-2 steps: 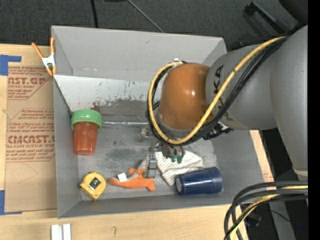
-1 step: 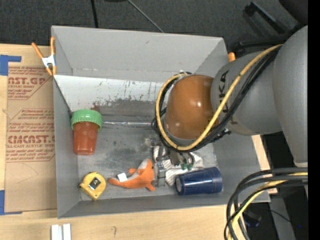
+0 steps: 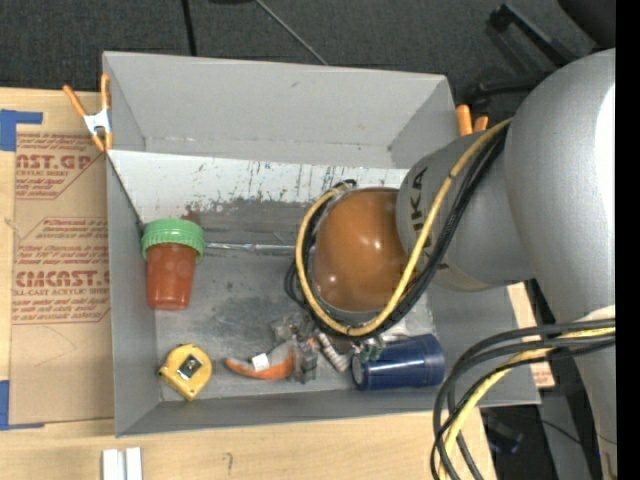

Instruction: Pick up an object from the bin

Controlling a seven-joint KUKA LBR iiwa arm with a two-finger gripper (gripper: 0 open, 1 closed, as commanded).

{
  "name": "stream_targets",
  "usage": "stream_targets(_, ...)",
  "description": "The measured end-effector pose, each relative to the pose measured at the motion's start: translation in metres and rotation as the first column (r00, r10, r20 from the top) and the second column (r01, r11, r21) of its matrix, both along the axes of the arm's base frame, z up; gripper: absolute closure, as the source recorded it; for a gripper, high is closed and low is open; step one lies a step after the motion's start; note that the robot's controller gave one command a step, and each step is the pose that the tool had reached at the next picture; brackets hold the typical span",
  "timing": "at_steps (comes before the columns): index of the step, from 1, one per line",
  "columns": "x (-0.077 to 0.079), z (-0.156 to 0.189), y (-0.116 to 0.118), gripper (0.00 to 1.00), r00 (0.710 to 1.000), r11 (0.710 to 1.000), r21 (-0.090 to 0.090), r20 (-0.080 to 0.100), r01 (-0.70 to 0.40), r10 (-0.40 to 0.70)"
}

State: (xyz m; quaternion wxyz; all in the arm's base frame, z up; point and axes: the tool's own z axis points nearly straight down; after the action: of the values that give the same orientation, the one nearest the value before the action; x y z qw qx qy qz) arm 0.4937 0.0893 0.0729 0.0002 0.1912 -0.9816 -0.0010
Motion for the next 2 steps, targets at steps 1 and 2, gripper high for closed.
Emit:
stream_targets(1,0.0,0.0,0.0,1.0,1.0,1.0,0.0,0.0,0.0,0.0)
stream_targets(2,0.026,0.115,-0.017,1.0,1.0,1.0,0.0,0.003,-0.012,0.012)
